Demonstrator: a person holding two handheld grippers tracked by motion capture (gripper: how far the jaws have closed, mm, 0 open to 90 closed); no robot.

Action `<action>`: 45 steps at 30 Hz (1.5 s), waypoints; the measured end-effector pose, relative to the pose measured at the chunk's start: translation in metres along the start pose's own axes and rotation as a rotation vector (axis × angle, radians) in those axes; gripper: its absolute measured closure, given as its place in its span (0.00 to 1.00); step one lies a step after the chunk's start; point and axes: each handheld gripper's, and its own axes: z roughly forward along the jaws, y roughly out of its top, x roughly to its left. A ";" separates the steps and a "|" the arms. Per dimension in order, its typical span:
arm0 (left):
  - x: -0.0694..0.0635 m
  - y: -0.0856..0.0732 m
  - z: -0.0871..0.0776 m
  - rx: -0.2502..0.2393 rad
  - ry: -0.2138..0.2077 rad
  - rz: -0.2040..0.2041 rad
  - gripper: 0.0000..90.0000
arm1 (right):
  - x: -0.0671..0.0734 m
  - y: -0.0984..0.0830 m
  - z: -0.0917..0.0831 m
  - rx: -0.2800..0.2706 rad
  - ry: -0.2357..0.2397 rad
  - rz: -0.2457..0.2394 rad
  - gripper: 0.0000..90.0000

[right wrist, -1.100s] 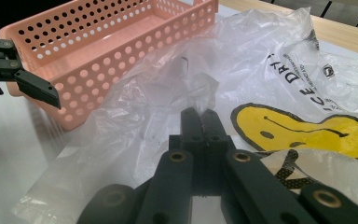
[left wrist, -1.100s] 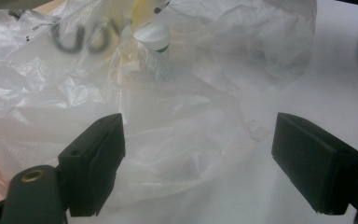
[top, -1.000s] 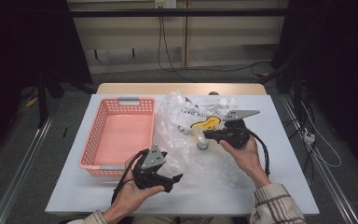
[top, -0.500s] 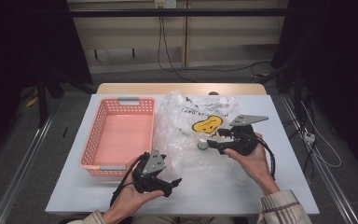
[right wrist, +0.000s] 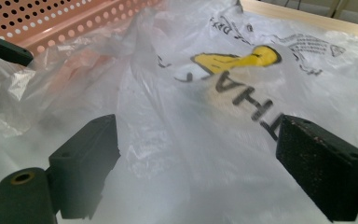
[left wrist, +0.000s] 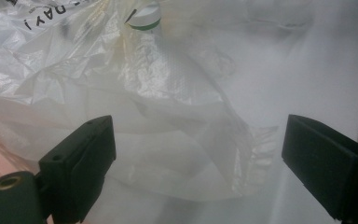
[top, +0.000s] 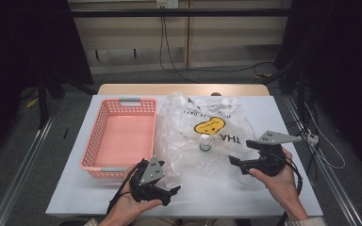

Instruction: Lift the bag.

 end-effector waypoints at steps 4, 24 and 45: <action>-0.005 -0.005 -0.002 0.013 -0.002 0.021 0.10 | 0.000 -0.014 -0.012 0.003 -0.024 0.005 0.14; -0.004 -0.015 0.013 0.084 -0.001 0.026 0.56 | -0.006 -0.068 0.011 0.192 -0.046 0.032 0.20; 0.010 -0.003 -0.003 -0.023 -0.041 -0.015 1.00 | -0.014 -0.063 0.021 0.200 0.074 0.118 1.00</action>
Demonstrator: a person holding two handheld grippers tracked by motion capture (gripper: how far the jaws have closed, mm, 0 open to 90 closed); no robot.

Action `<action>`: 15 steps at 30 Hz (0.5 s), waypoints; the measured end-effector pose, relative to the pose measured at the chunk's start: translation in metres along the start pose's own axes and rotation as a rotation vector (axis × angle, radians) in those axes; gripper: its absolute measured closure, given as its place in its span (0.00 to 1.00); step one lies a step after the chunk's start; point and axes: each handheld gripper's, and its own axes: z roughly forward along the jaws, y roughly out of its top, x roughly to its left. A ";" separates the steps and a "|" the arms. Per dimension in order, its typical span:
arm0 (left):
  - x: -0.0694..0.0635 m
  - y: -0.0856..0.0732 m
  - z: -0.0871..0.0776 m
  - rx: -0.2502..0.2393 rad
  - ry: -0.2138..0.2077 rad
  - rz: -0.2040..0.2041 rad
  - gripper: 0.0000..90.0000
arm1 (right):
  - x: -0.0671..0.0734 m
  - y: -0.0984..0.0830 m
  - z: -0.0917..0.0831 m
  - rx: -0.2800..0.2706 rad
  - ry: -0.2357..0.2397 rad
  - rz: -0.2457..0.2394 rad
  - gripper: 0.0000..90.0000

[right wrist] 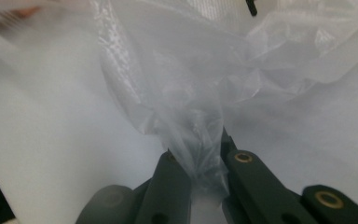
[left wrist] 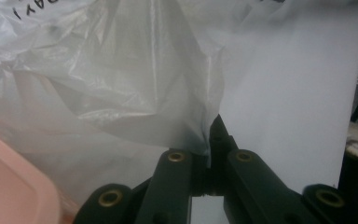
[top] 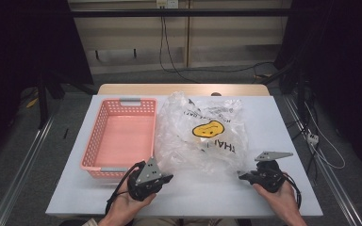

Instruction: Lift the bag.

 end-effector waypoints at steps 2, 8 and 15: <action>0.003 0.005 -0.005 -0.016 0.003 -0.001 1.00 | -0.001 0.004 -0.005 -0.031 0.012 0.000 1.00; 0.014 0.019 -0.017 -0.082 0.013 -0.002 1.00 | -0.001 0.021 -0.020 -0.108 0.028 -0.023 1.00; 0.029 0.039 -0.031 -0.151 0.039 -0.002 1.00 | -0.004 0.043 -0.034 -0.191 0.045 -0.041 1.00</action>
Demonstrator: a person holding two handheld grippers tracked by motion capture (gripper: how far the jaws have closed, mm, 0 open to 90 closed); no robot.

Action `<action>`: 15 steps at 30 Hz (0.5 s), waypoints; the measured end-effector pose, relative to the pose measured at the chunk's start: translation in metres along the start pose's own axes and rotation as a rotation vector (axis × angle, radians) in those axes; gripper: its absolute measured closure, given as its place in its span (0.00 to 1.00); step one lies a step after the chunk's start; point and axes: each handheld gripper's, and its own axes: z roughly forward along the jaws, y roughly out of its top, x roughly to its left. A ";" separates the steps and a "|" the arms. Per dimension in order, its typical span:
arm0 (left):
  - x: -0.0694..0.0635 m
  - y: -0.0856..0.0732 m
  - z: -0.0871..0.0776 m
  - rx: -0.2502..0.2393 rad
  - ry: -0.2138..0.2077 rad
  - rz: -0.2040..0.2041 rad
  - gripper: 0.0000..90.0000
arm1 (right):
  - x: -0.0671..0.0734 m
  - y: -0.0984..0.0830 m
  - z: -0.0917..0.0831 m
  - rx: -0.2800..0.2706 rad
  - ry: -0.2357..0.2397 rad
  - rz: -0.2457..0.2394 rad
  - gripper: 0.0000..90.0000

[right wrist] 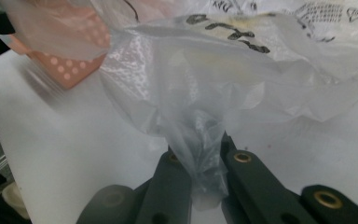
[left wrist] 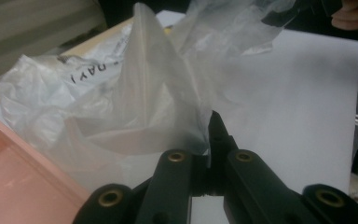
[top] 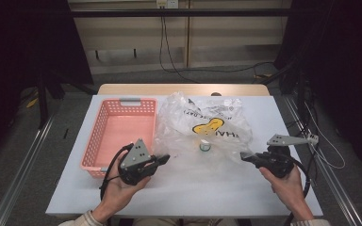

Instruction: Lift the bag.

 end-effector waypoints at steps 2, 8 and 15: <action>0.004 0.005 -0.001 -0.016 0.009 -0.005 1.00 | -0.001 0.007 -0.003 -0.022 -0.004 0.000 1.00; 0.016 0.023 -0.003 -0.060 0.012 -0.017 1.00 | -0.004 0.029 -0.007 -0.067 -0.005 -0.012 1.00; 0.028 0.047 -0.006 -0.116 0.021 -0.004 1.00 | -0.005 0.060 -0.017 -0.127 -0.002 -0.040 1.00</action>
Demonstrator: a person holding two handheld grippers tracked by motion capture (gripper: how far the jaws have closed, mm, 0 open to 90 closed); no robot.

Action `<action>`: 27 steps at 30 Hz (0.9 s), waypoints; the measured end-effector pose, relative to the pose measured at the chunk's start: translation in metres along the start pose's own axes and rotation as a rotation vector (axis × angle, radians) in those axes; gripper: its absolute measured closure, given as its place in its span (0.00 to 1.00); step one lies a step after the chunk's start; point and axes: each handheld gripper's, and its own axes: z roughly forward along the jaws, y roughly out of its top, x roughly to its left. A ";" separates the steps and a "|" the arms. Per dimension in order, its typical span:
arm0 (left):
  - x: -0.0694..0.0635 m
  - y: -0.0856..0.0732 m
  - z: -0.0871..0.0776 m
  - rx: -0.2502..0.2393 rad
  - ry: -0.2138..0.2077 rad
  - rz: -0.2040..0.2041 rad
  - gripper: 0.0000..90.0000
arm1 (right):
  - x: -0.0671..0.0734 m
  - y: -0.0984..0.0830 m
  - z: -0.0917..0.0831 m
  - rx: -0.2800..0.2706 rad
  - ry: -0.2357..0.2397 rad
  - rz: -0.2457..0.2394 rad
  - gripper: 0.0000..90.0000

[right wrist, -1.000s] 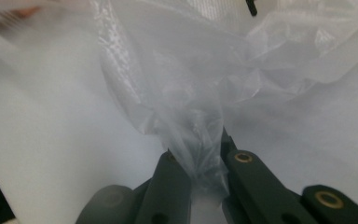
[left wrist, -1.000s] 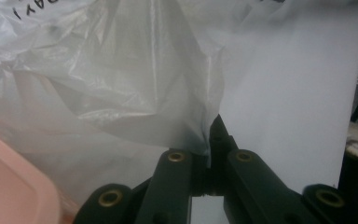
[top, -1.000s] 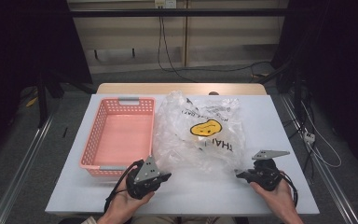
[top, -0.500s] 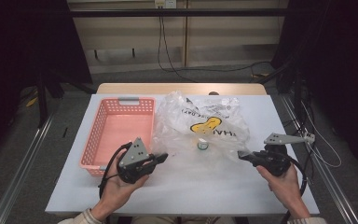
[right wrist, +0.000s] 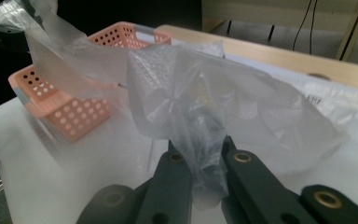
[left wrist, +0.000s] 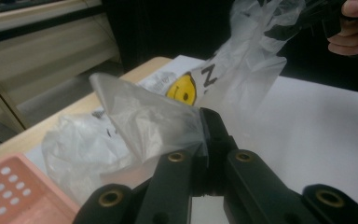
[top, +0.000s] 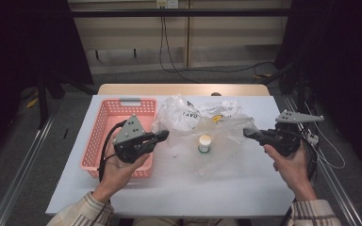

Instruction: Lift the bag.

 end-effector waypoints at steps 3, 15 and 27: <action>0.006 0.013 -0.003 -0.031 0.013 0.009 1.00 | 0.000 0.014 -0.003 -0.024 -0.002 -0.018 1.00; 0.027 0.064 -0.023 -0.161 0.062 0.026 1.00 | 0.001 0.075 -0.019 -0.133 -0.012 -0.066 1.00; 0.043 0.119 -0.047 -0.271 0.126 0.059 1.00 | 0.011 0.136 -0.049 -0.242 -0.030 -0.123 1.00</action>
